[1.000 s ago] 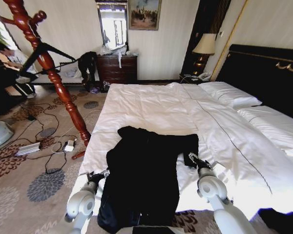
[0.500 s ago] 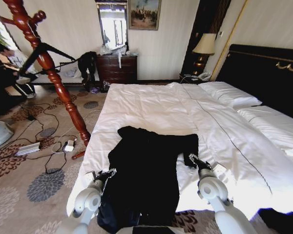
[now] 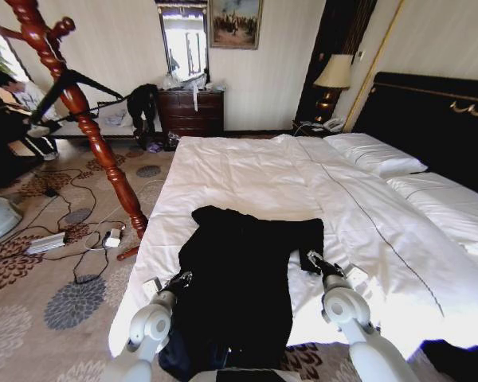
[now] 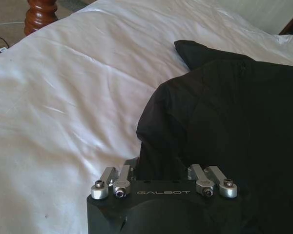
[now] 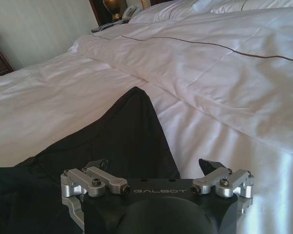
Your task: Pick up the clothes from the bed and hang them on the clothes hanger.
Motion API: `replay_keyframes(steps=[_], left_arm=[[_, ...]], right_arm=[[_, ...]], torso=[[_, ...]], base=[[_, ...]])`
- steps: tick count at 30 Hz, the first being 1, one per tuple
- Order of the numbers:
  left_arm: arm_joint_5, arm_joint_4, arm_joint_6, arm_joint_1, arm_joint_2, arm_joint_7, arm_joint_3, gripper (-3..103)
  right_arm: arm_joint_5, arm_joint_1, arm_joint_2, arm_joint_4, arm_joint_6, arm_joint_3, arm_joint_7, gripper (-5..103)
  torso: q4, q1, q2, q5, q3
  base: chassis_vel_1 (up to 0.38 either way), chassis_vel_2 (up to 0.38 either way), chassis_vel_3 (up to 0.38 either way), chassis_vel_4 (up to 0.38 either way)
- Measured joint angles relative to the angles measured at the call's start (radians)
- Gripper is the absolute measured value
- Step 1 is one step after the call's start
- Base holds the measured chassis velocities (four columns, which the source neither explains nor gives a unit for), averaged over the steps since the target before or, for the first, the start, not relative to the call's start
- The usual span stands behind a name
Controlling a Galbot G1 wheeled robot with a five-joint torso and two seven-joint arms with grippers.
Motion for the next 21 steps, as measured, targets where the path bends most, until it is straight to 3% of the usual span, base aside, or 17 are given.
replay_keyframes(steps=[1, 3, 5, 7, 8, 10, 18, 21], left_arm=[[0.005, 0.0, -0.004, 0.001, 0.002, 0.001, -0.001, 38], [0.008, 0.001, -0.007, 0.001, 0.003, 0.003, -0.003, 38], [0.011, 0.002, -0.011, 0.001, 0.007, 0.004, -0.006, 22], [0.011, 0.002, -0.012, 0.001, 0.007, 0.004, -0.006, 22], [0.013, 0.002, -0.013, 0.001, 0.009, 0.005, -0.009, 11], [0.013, -0.004, -0.014, 0.002, 0.013, 0.006, -0.013, 6], [0.015, -0.052, -0.011, 0.011, 0.074, 0.02, -0.038, 0], [0.075, -0.125, -0.017, 0.021, 0.187, 0.054, -0.077, 0]], right_arm=[[0.0, 0.0, 0.003, -0.001, 0.0, -0.002, 0.001, 100], [0.0, 0.001, 0.005, -0.001, 0.0, -0.002, 0.002, 100], [0.0, 0.001, 0.008, -0.001, 0.0, -0.003, 0.003, 100], [0.0, 0.001, 0.008, -0.001, 0.0, -0.003, 0.003, 100], [0.0, -0.001, 0.008, 0.0, -0.001, -0.003, 0.003, 100], [0.0, -0.005, 0.009, 0.003, -0.001, -0.001, 0.004, 100], [0.0, -0.012, 0.008, 0.013, -0.001, 0.001, 0.006, 100], [0.001, -0.015, 0.005, 0.021, -0.001, 0.003, 0.008, 100]], torso=[[0.0, 0.0, 0.0, -0.0001, 0.0], [0.0, 0.0, 0.0, 0.0, 0.0], [0.0, 0.0, 0.0, 0.0, 0.0], [0.0, 0.0, 0.0, 0.0, 0.0], [0.0, 0.0, 0.0, 0.0, 0.0], [0.0, 0.0, 0.0, -0.0001, 0.0], [0.0001, 0.0, 0.0, -0.0002, 0.0], [0.0, 0.0, 0.0, -0.0001, 0.0]], base=[[0.0, 0.0, 0.0, 0.0], [0.0, 0.0, 0.0, 0.0], [0.0, 0.0, 0.0, 0.0], [0.0, 0.0, 0.0, 0.0], [0.0, 0.0, 0.0, 0.0], [0.0, 0.0, 0.0, 0.0], [0.0, 0.0, 0.0, 0.0], [0.0, 0.0, 0.0, 0.0]])
